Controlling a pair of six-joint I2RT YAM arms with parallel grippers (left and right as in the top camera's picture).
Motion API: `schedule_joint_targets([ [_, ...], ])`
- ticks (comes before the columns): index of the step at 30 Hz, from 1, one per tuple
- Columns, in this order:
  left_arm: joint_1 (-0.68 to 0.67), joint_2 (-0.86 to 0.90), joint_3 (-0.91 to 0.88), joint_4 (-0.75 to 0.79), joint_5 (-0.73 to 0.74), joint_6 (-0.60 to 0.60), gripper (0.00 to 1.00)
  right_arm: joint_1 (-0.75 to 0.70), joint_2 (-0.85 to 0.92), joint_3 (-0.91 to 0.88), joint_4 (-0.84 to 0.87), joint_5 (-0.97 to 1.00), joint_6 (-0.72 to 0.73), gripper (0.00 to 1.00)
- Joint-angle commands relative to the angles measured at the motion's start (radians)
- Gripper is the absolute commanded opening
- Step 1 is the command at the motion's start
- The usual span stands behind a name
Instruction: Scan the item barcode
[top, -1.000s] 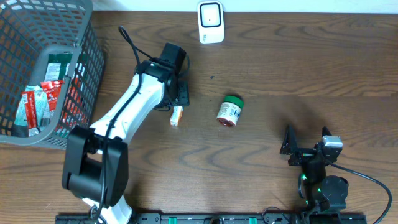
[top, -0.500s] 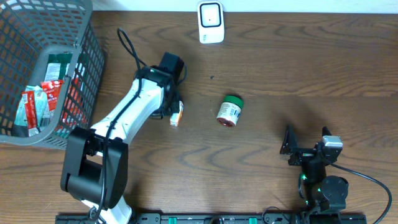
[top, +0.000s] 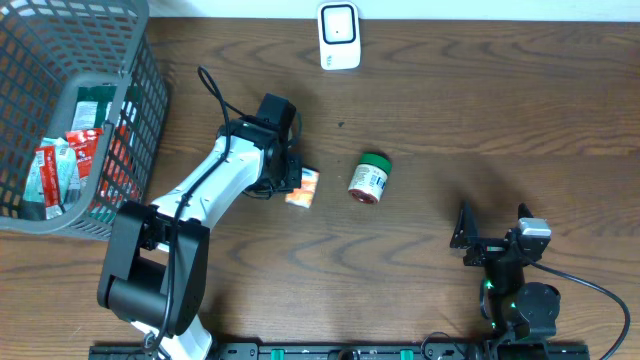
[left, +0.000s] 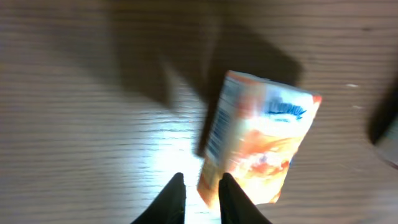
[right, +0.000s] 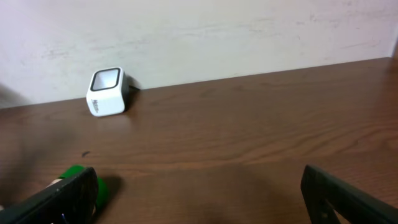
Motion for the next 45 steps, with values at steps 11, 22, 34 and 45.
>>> schedule_joint_targets([
  [11,0.002,-0.003,0.019,0.019,-0.009,0.077,0.44,-0.007,-0.004,-0.001,-0.003,-0.001,-0.011,0.99],
  [22,0.036,0.016,0.009,0.025,0.144,0.246,0.45,-0.007,-0.004,-0.001,-0.003,-0.001,-0.011,0.99],
  [34,0.079,0.129,0.003,0.068,0.301,0.32,0.44,-0.007,-0.004,-0.001,-0.003,-0.001,-0.011,0.99],
  [45,0.081,0.124,0.0,0.063,0.301,0.319,0.11,-0.007,-0.004,-0.001,-0.004,-0.001,-0.011,0.99],
])
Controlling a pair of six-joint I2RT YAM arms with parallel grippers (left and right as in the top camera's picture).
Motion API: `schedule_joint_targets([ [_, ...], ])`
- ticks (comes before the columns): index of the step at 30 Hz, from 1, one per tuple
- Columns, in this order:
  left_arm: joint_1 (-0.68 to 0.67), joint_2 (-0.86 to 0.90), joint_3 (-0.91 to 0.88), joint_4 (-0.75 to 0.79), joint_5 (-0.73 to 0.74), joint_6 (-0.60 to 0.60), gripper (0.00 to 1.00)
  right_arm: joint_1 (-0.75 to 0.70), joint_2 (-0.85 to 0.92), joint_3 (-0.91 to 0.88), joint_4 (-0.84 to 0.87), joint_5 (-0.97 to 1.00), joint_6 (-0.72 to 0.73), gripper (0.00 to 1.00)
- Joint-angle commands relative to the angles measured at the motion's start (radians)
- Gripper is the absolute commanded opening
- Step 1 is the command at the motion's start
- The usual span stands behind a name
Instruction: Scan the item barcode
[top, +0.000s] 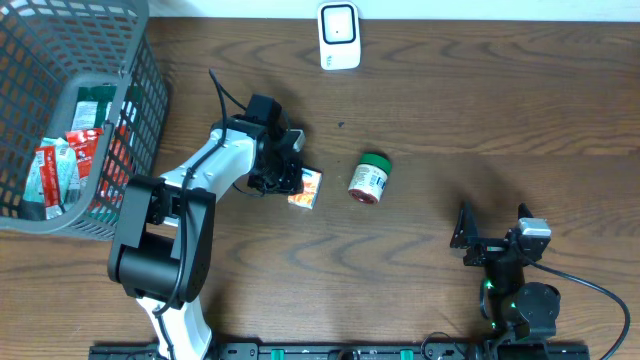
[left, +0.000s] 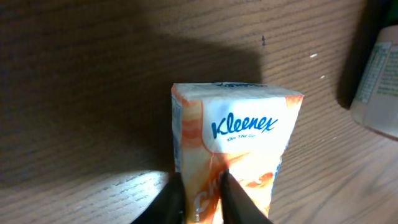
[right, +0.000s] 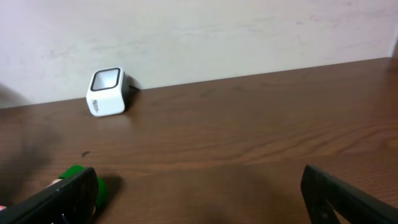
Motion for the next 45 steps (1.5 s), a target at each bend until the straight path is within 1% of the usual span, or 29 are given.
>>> schedule_joint_targets([
  [1,0.002,-0.011,0.002,-0.01,0.009,0.013,0.08,-0.007,-0.004,-0.001,-0.004,-0.001,-0.011,0.99],
  [3,0.002,-0.04,0.016,-0.027,0.008,0.013,0.07,-0.007,-0.004,-0.001,-0.004,-0.001,-0.011,0.99],
  [5,0.002,-0.086,0.027,-0.034,-0.032,-0.014,0.07,-0.007,-0.004,-0.001,-0.004,-0.001,-0.011,0.99],
  [8,-0.001,-0.183,0.028,-0.047,-0.181,-0.074,0.07,-0.007,-0.004,-0.001,-0.004,-0.001,-0.011,0.99],
  [10,-0.002,-0.222,0.028,-0.063,-0.236,-0.086,0.07,-0.007,-0.004,-0.001,-0.004,-0.001,-0.011,0.99],
  [14,-0.005,-0.315,0.028,-0.109,-0.418,-0.171,0.07,-0.007,-0.004,-0.001,-0.004,-0.001,-0.011,0.99],
  [15,-0.009,-0.323,0.028,-0.114,-0.453,-0.183,0.07,-0.007,-0.004,-0.001,-0.004,-0.001,-0.011,0.99],
  [16,-0.023,-0.332,0.028,-0.127,-0.54,-0.212,0.07,-0.007,-0.004,-0.001,-0.004,-0.001,-0.011,0.99],
  [18,-0.052,-0.329,0.028,-0.146,-0.655,-0.246,0.07,-0.007,-0.004,-0.001,-0.004,-0.001,-0.011,0.99],
  [22,-0.148,-0.3,0.027,-0.192,-0.915,-0.356,0.07,-0.007,-0.004,-0.001,-0.004,-0.001,-0.011,0.99],
  [27,-0.256,-0.247,0.027,-0.198,-1.108,-0.48,0.07,-0.007,-0.004,-0.001,-0.004,-0.001,-0.011,0.99],
  [31,-0.29,-0.182,0.027,-0.2,-1.125,-0.524,0.07,-0.007,-0.004,-0.001,-0.004,-0.001,-0.011,0.99],
  [37,-0.305,-0.059,0.027,-0.174,-1.126,-0.529,0.07,-0.007,-0.004,-0.001,-0.004,-0.001,-0.011,0.99],
  [42,-0.305,-0.007,0.027,-0.164,-1.125,-0.531,0.07,-0.007,-0.004,-0.001,-0.004,-0.001,-0.011,0.99],
  [45,-0.305,0.0,0.027,-0.156,-1.091,-0.531,0.07,-0.007,-0.004,-0.001,-0.004,-0.001,-0.011,0.99],
])
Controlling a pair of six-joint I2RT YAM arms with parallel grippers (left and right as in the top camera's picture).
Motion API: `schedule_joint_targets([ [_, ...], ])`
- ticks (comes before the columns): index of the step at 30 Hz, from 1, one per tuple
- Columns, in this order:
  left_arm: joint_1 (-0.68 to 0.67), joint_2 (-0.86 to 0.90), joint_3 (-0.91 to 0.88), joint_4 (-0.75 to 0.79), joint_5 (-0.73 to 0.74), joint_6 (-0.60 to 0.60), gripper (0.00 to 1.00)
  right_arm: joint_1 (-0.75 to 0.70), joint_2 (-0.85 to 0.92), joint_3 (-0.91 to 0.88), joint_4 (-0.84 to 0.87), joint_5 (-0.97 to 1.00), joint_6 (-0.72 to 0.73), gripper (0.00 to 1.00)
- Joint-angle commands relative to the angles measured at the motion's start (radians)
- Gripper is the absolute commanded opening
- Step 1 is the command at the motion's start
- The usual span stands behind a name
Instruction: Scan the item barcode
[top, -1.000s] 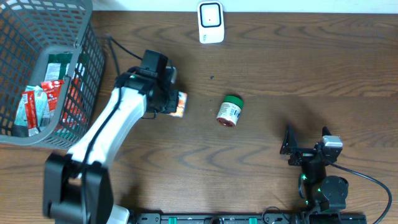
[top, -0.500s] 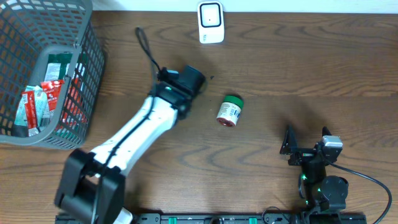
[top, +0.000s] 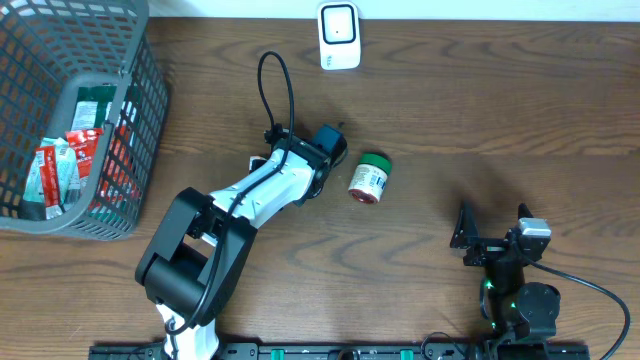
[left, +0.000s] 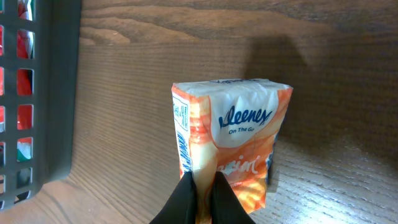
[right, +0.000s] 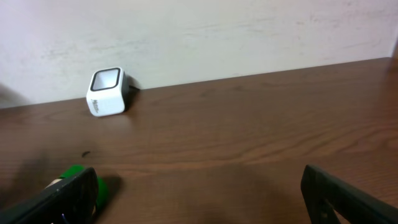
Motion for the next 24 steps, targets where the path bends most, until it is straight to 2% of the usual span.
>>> schedule_joint_targets([
  [1,-0.003,0.011,0.013,0.007,0.014,-0.019,0.08,-0.007,-0.004,-0.001,-0.004,-0.001,-0.011,0.99],
  [8,-0.003,0.011,0.013,0.014,0.048,-0.019,0.08,-0.007,-0.004,-0.001,-0.004,-0.001,-0.011,0.99],
  [14,-0.003,0.011,0.013,0.017,0.062,-0.017,0.17,-0.007,-0.004,-0.001,-0.004,-0.001,-0.011,0.99],
  [15,-0.003,0.011,0.013,0.018,0.062,-0.014,0.21,-0.007,-0.004,-0.001,-0.004,-0.001,-0.011,0.99],
  [24,-0.003,0.005,0.032,0.017,0.062,0.013,0.31,-0.007,-0.004,-0.001,-0.004,-0.001,-0.011,0.99],
])
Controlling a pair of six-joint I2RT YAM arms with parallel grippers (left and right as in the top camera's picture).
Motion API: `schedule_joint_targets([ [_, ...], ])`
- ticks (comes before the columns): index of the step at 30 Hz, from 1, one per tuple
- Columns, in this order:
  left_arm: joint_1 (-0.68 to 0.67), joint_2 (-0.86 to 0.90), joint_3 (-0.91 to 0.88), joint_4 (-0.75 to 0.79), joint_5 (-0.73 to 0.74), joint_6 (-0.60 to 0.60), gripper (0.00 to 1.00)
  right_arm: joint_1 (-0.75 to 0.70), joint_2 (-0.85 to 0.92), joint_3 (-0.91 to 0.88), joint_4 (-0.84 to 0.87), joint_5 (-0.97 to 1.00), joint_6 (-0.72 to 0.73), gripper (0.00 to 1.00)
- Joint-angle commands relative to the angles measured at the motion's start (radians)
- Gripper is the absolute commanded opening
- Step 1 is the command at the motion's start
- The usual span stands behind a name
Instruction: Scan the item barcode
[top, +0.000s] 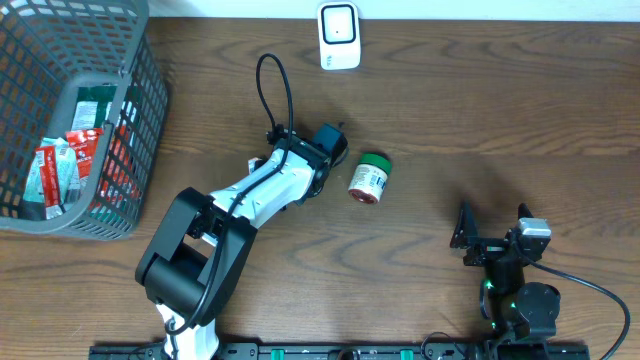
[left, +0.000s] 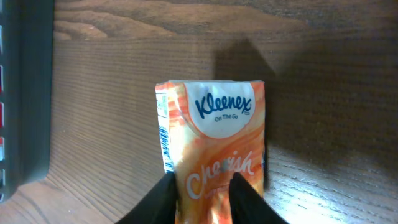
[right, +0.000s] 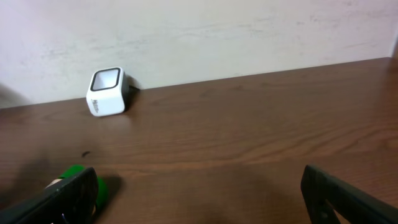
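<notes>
An orange Kleenex tissue pack (left: 211, 140) hangs above the wooden table, front face to the left wrist camera and a barcode strip on its left edge. My left gripper (left: 203, 200) is shut on its lower end, one finger on each side. In the overhead view the left arm's wrist covers the pack. The white scanner (top: 339, 35) stands at the table's far edge, also visible as the scanner (right: 106, 99) in the right wrist view. My right gripper (right: 199, 202) rests open at the near right, holding nothing.
A green-capped jar (top: 369, 179) lies on its side just right of the left wrist. A grey wire basket (top: 140, 110) with several packets stands at the far left; its wall (left: 22, 93) shows in the left wrist view.
The pack has turned in the left gripper and now shows its front squarely, with the fingers standing wider apart on it. The basket sits further left in that view. The right arm is unmoved.
At first the pack lay on the table beside my nearly shut left gripper. Then the fingers were at its near end on the table. After that the pack was off the table, held near the jar. It has since turned in the grip.
</notes>
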Motion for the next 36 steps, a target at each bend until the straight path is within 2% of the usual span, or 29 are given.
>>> schedule_joint_targets([
  [1,-0.003,0.0,0.036,-0.005,0.002,0.013,0.31,-0.007,-0.004,-0.001,-0.004,-0.001,-0.011,0.99],
  [9,-0.003,-0.032,0.047,-0.007,0.023,0.012,0.22,-0.007,-0.004,-0.001,-0.004,-0.001,-0.011,0.99],
  [14,-0.003,-0.032,0.046,0.012,0.09,0.012,0.22,-0.007,-0.004,-0.001,-0.004,-0.001,-0.011,0.99],
  [20,-0.003,-0.033,0.047,0.015,0.092,0.017,0.22,-0.007,-0.004,-0.001,-0.004,-0.001,-0.011,0.99],
  [36,-0.002,-0.081,0.053,0.039,0.092,0.024,0.33,-0.007,-0.004,-0.001,-0.004,-0.001,-0.011,0.99],
])
